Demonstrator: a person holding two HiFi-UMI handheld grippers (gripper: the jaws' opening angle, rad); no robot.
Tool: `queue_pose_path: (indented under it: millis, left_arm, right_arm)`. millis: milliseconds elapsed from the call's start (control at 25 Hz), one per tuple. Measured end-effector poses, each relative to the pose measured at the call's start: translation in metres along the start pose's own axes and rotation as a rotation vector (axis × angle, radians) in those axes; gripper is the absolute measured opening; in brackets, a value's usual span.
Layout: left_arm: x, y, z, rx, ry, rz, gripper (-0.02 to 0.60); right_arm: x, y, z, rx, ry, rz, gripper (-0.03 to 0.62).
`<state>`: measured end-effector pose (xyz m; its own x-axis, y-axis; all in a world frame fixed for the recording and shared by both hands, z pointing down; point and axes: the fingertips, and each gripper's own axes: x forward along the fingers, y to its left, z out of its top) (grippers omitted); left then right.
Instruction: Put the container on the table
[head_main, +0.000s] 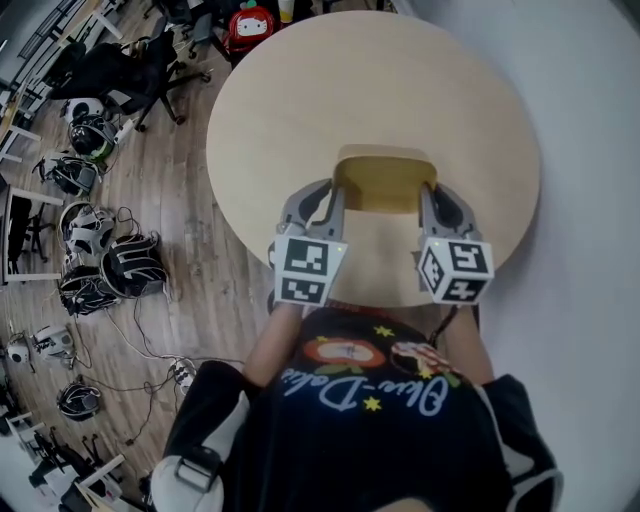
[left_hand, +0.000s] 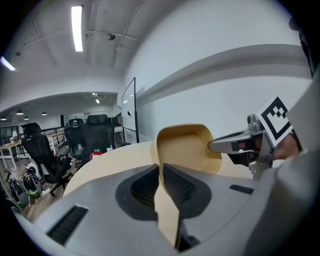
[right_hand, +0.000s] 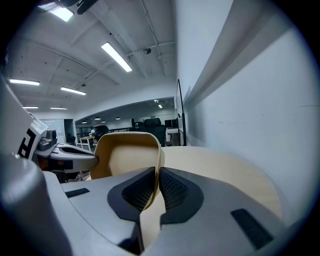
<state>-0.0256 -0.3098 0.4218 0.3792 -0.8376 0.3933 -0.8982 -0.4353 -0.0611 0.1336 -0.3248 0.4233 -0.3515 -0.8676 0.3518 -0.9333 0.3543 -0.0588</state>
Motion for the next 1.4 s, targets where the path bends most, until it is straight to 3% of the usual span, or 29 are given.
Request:
queue_pose_path:
  millis: [720, 1400]
  left_arm:
    - [0.08, 0.018, -0.059, -0.038, 0.208, -0.124, 0.015]
    - [0.131, 0.017, -0.1, -0.088, 0.396, -0.184, 0.026]
  right_arm:
    - [0.074, -0.024, -0.062, 0.042, 0.264, -0.054, 0.021]
    - [0.114, -0.044, -0.104, 0.062, 0.472, -0.017, 0.029]
